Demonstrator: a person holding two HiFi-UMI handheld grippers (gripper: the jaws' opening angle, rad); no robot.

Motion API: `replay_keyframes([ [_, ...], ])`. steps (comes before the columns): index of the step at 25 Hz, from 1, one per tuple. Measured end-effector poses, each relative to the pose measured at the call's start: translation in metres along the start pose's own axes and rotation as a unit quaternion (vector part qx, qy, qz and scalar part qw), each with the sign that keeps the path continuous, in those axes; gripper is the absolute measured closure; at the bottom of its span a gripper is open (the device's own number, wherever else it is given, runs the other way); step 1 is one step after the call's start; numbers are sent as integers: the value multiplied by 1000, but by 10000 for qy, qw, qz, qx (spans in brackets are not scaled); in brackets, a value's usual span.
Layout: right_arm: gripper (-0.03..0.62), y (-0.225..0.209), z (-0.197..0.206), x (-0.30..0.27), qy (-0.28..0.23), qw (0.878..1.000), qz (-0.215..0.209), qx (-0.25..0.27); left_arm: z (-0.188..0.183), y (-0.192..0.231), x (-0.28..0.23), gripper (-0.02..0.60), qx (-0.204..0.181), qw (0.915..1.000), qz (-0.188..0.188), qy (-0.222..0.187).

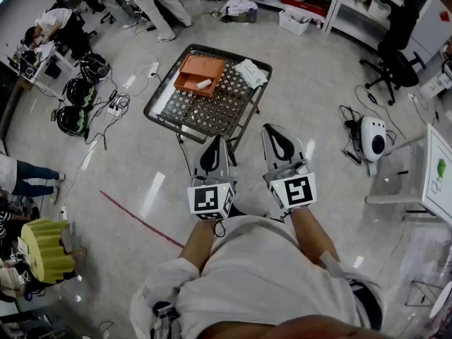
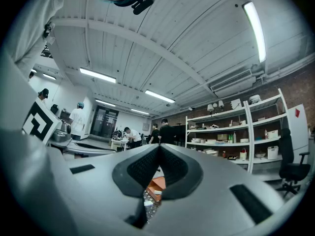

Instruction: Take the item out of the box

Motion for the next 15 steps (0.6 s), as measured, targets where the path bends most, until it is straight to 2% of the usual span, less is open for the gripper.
replay_keyframes([
  [8,591,20,4,-13,50,9998,-178,-64,0,21,14,574,-1,9999,-170,-8],
  [15,589,43,9,-41,35,9985,-540,-97,4,50,24,574,56,9989,-456,56],
])
Point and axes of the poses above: the fingertips, and each gripper's own axes: x backward along the fingers, y to its left, z out of its underside, the point moved 8 cm from there along x, backward along the fingers, and after that the axes turned 9 degrees about -z, right-handed, at the moved point
